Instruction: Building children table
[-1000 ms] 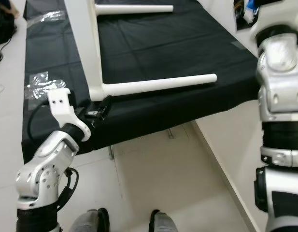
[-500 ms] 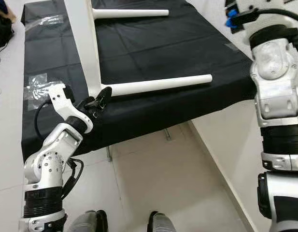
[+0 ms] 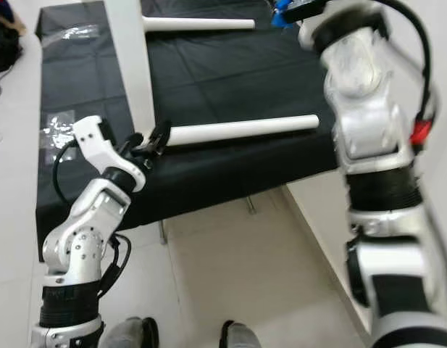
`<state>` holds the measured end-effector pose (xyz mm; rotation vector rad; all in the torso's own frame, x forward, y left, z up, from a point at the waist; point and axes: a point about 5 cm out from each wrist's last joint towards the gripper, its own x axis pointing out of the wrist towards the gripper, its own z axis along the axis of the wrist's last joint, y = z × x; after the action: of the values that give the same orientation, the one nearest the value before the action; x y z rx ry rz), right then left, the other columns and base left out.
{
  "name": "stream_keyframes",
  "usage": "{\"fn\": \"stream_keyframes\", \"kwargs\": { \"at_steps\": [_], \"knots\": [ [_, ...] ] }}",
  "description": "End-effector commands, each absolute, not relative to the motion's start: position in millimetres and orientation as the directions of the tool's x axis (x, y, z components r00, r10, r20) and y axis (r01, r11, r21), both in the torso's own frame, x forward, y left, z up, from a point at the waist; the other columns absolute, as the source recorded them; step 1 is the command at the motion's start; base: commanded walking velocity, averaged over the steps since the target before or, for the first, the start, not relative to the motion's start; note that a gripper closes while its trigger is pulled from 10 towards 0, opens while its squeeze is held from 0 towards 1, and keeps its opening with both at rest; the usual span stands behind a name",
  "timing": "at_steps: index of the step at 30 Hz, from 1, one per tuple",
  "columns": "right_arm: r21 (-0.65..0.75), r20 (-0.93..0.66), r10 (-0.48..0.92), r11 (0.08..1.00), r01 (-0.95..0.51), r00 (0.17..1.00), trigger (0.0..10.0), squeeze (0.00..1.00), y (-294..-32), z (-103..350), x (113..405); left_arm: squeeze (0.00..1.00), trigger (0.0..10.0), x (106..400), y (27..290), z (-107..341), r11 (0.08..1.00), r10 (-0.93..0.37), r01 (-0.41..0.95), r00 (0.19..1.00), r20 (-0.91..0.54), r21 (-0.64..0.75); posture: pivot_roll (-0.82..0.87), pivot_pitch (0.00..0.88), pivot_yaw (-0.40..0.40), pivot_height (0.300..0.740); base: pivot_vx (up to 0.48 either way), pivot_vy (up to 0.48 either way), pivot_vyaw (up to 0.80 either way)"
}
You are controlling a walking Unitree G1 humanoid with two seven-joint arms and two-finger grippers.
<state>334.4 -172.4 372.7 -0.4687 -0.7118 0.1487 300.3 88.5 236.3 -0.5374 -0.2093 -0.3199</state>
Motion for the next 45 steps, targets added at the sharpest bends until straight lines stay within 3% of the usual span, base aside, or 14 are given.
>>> {"fn": "stream_keyframes", "kwargs": {
  "at_steps": [1,3,4,5,8,25,36,45],
  "knots": [
    [-0.397,0.597,0.261,0.918,-0.003,0.759,10.0,0.00,-177.5,364.7,327.5,0.00,10.0,291.6,87.1,232.8,0.825,-0.219,0.323,0.939,0.265,-0.463,0.00,0.138,-0.045,0.740,0.000,0.000,0.00],
    [-0.318,0.561,0.233,0.947,-0.053,0.795,10.0,0.00,-177.6,345.8,326.4,0.00,10.0,286.2,91.4,236.9,0.857,-0.203,0.305,0.941,0.271,-0.415,0.01,0.138,-0.042,0.740,0.000,0.000,0.00],
    [-0.236,0.456,0.230,0.963,-0.133,0.860,10.0,0.00,-174.6,300.4,318.3,0.00,10.0,273.6,103.2,239.5,0.904,-0.166,0.256,0.948,0.270,-0.342,0.01,0.133,-0.043,0.740,0.000,0.000,0.00],
    [-0.210,0.411,0.236,0.964,-0.161,0.880,10.0,0.00,-173.1,284.8,315.1,0.00,10.0,270.1,106.9,238.6,0.915,-0.157,0.241,0.952,0.264,-0.325,0.01,0.130,-0.041,0.740,0.000,0.000,0.00],
    [-0.236,0.328,0.260,0.954,-0.187,0.908,10.0,0.00,-166.9,251.0,301.2,0.00,10.0,258.4,117.1,229.9,0.935,-0.129,0.194,0.966,0.226,-0.296,0.01,0.124,-0.037,0.740,0.000,0.000,0.00],
    [-0.129,0.163,0.165,0.981,-0.144,0.973,10.0,0.00,-161.0,205.0,276.2,0.00,10.0,227.4,126.6,197.8,0.977,-0.059,0.075,0.995,0.084,-0.200,0.03,0.096,-0.043,0.740,0.000,0.000,0.36],
    [-0.096,0.122,0.174,0.982,-0.163,0.977,10.0,0.00,-151.7,192.7,269.0,0.00,10.0,222.8,128.4,189.4,0.983,-0.039,0.049,0.997,0.059,-0.178,0.03,0.081,-0.050,0.740,0.389,0.000,0.00],
    [-0.095,0.146,0.175,0.982,-0.163,0.974,10.0,0.00,-149.2,199.7,273.9,0.00,10.0,223.4,129.6,187.7,0.986,-0.026,0.034,0.998,0.053,-0.161,0.03,0.080,-0.049,0.740,0.343,-0.331,0.00]
  ]
}}
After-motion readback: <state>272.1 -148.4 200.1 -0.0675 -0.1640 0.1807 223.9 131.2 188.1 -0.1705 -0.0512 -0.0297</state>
